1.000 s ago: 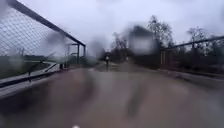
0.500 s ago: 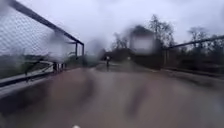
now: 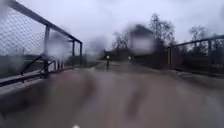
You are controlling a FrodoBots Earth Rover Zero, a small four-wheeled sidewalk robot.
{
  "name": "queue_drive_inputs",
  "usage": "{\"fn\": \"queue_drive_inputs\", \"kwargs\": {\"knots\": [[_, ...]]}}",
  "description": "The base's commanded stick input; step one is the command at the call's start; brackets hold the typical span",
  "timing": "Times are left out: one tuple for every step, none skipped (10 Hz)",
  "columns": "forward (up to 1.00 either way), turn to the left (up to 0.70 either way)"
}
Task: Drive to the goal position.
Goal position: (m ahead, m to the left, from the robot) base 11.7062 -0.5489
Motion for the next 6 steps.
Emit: {"fn": "queue_drive_inputs", "kwargs": {"knots": [[0.7,0.0],[0.7,0.0],[0.7,0.0],[0.7,0.0],[0.7,0.0],[0.7,0.0]]}}
